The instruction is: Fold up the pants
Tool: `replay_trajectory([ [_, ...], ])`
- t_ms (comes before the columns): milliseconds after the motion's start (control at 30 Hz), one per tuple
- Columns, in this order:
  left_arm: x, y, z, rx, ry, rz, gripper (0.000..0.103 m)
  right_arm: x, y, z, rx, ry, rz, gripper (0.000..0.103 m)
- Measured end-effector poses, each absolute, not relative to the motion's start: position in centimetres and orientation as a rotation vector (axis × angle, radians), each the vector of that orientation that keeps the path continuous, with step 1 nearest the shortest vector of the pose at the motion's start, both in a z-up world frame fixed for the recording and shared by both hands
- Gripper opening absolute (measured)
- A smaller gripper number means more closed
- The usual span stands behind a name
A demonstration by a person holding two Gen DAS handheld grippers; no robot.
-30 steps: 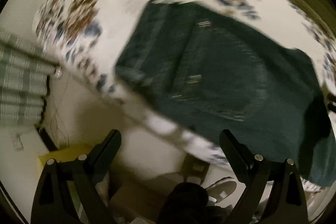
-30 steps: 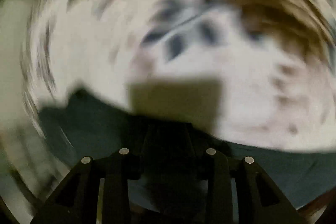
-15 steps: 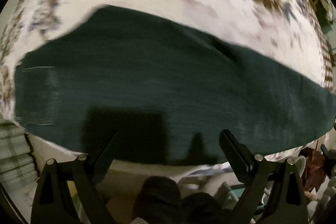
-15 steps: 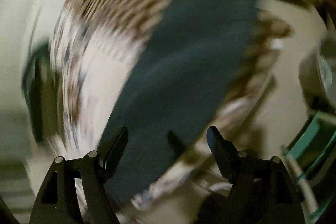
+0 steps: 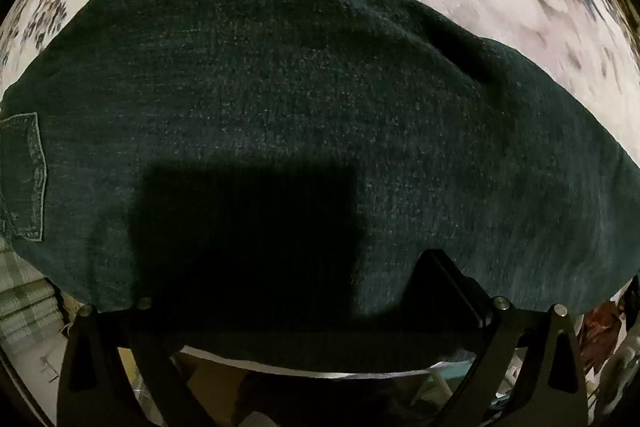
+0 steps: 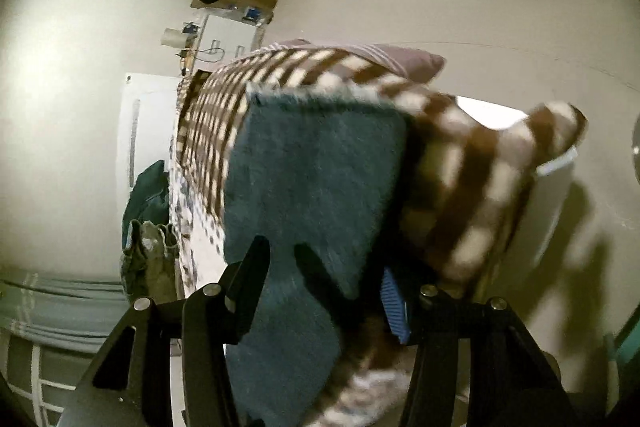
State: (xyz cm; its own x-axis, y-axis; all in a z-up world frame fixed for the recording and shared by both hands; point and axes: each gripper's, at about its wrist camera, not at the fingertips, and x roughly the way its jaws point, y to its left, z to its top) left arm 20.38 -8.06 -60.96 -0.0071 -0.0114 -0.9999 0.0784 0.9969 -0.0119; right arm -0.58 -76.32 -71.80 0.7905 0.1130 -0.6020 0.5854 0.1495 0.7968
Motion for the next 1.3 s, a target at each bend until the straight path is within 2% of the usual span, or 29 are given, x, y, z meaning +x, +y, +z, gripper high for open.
replay_trajectory([
  [133, 21.0, -8.0, -61.1, 0.034, 1.564, -0.042, 0.103, 2.3, -76.8, -72.6, 1.457, 0.548, -0.331, 0.057],
  [167, 21.3, -7.9, -61.2, 0.030, 1.556, -0.035, 0.103, 3.1, -77.2, -72.4, 1.459, 0.548, -0.321, 0.052],
  [200, 21.2, -7.8, -61.2, 0.026, 1.547, -0.030, 0.103, 3.7, -77.2, -72.3, 1.456, 0.546, -0.319, 0.028],
  [233, 21.5, -8.7, -61.1, 0.025, 1.545, -0.028, 0.103, 4.4, -77.4, -71.8, 1.440, 0.560, -0.325, 0.015],
  [300, 21.2, -9.1, -61.0, 0.027, 1.547, -0.031, 0.103, 5.3, -77.4, -70.4, 1.395, 0.587, -0.346, 0.009],
  [433, 21.4, -9.1, -59.9, 0.010, 1.529, -0.032, 0.103, 6.4, -76.3, -65.6, 1.280, 0.628, -0.372, 0.008],
  [600, 21.4, -7.7, -56.0, -0.033, 1.446, -0.032, 0.103, 8.7, -71.8, -58.1, 1.094, 0.673, -0.352, 0.008],
  [733, 20.8, -5.8, -53.0, -0.033, 1.407, -0.042, 0.103, 11.5, -64.7, -52.8, 0.953, 0.706, -0.301, 0.008],
  [833, 20.1, -3.7, -51.7, -0.002, 1.398, -0.069, 0.103, 14.3, -57.3, -50.9, 0.838, 0.748, -0.232, 0.008],
  [933, 18.7, -0.3, -51.2, 0.002, 1.390, -0.053, 0.103, 17.4, -48.8, -52.4, 0.746, 0.834, -0.150, 0.008],
  [1067, 17.0, 4.6, -51.8, -0.034, 1.400, 0.003, 0.103, 20.6, -36.7, -58.4, 0.598, 0.995, -0.075, 0.008],
  [1233, 15.9, 9.7, -53.2, -0.050, 1.414, 0.093, 0.103, 21.9, -27.5, -65.6, 0.469, 1.107, -0.064, 0.008],
  [1267, 15.6, 10.7, -53.4, -0.064, 1.420, 0.107, 0.103, 22.2, -25.4, -66.7, 0.439, 1.135, -0.055, 0.009],
  [1300, 15.4, 11.7, -53.7, -0.081, 1.426, 0.122, 0.103, 22.5, -24.1, -67.4, 0.413, 1.167, -0.052, 0.017],
])
